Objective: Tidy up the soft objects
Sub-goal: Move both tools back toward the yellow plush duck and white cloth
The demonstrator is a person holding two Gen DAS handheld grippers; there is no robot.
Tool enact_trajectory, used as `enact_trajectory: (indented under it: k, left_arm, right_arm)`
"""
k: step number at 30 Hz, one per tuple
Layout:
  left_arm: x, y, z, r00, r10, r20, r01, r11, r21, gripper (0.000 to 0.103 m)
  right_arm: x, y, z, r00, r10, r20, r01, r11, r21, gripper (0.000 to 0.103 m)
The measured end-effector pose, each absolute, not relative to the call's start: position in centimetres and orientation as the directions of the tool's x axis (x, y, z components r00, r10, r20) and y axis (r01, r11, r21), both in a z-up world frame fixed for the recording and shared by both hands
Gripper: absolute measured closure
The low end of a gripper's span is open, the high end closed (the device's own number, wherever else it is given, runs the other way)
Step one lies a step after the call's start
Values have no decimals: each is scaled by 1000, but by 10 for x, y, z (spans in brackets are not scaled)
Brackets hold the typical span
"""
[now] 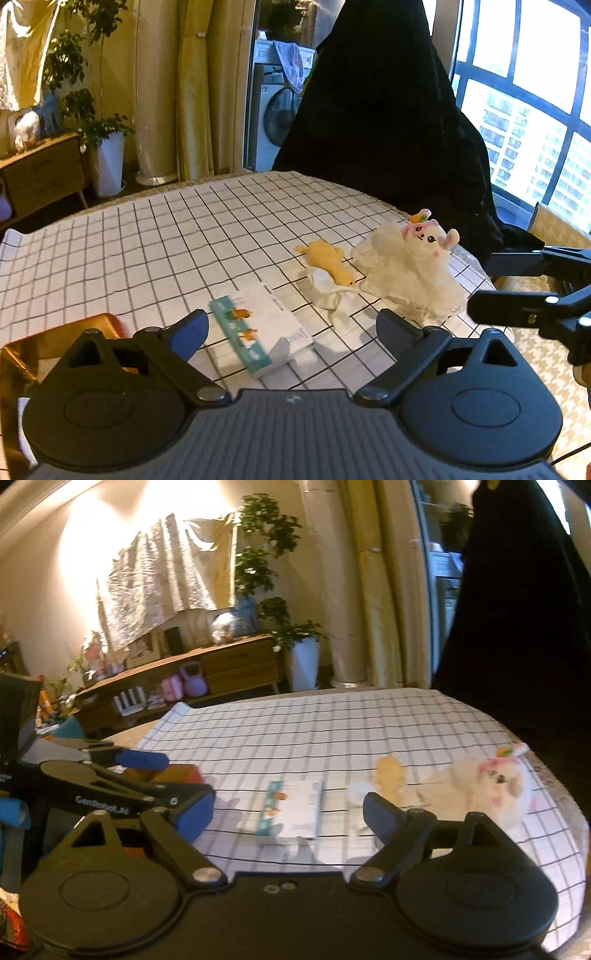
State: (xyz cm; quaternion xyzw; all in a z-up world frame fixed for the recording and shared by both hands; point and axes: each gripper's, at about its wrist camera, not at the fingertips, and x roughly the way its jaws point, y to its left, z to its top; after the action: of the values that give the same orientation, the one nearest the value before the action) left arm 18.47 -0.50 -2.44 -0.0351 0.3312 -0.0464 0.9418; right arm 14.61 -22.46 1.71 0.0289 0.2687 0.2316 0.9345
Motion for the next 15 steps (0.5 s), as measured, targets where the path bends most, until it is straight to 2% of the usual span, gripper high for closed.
enact_trajectory:
  k: [5, 15]
  left_arm:
    - [204, -15, -36, 776, -120, -620, 68, 992, -108, 1]
    - [246, -32, -60, 762, -148, -630, 83, 988, -132, 0]
  right_arm:
    - [163, -243, 12, 757, 410, -509, -376, 910, 174, 10]
    - [213, -266, 0, 749, 376, -546, -327, 926, 189, 9]
